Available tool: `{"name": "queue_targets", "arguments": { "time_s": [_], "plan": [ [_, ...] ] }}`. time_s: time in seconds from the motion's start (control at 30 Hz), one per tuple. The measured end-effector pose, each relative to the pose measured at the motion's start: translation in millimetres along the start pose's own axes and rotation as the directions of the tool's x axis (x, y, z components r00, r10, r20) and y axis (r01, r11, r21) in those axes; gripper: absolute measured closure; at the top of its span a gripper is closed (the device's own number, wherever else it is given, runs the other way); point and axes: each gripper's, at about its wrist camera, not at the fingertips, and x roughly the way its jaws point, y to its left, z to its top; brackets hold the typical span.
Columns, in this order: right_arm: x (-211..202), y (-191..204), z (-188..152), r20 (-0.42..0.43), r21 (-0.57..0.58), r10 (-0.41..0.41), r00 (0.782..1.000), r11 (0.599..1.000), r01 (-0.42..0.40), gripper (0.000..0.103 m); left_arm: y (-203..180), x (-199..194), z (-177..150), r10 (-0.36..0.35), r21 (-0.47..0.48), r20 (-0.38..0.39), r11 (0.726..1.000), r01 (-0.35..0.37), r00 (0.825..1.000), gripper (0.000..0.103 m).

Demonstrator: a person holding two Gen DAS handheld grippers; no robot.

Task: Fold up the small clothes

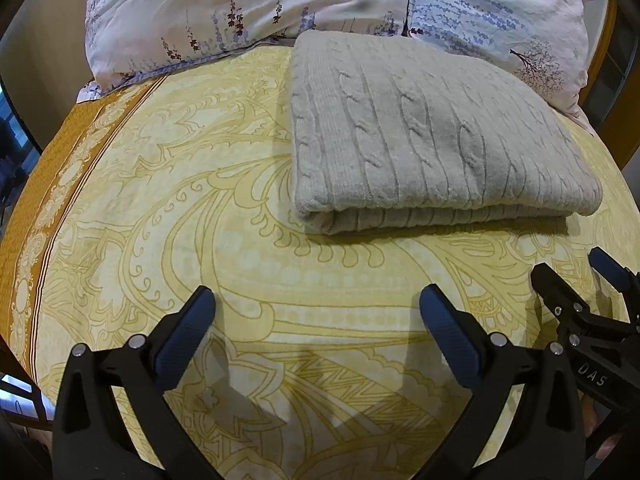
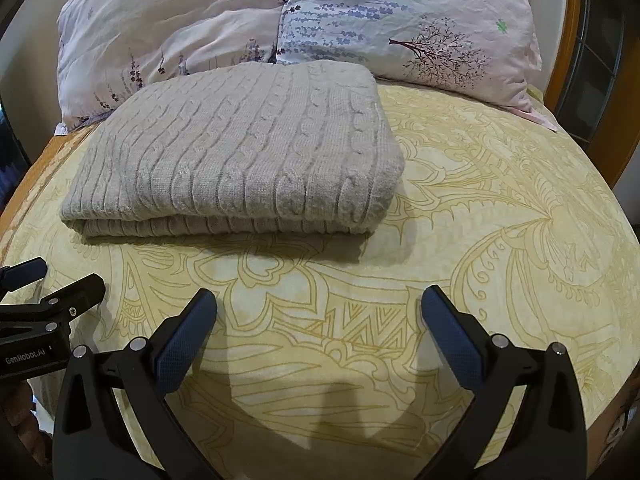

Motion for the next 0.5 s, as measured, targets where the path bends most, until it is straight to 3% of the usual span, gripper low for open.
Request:
{"name": "queue_targets", "arguments": {
  "time_s": [0.5],
  "plan": [
    [-0.1,-0.1,-0.5,0.003,0.001,-0.002,1.0,1.0,0.002,0.001,0.3,0.7,-0.8,0.004,-0.005,-0.001,1.0,-0.004,1.0,0.002]
  ]
}}
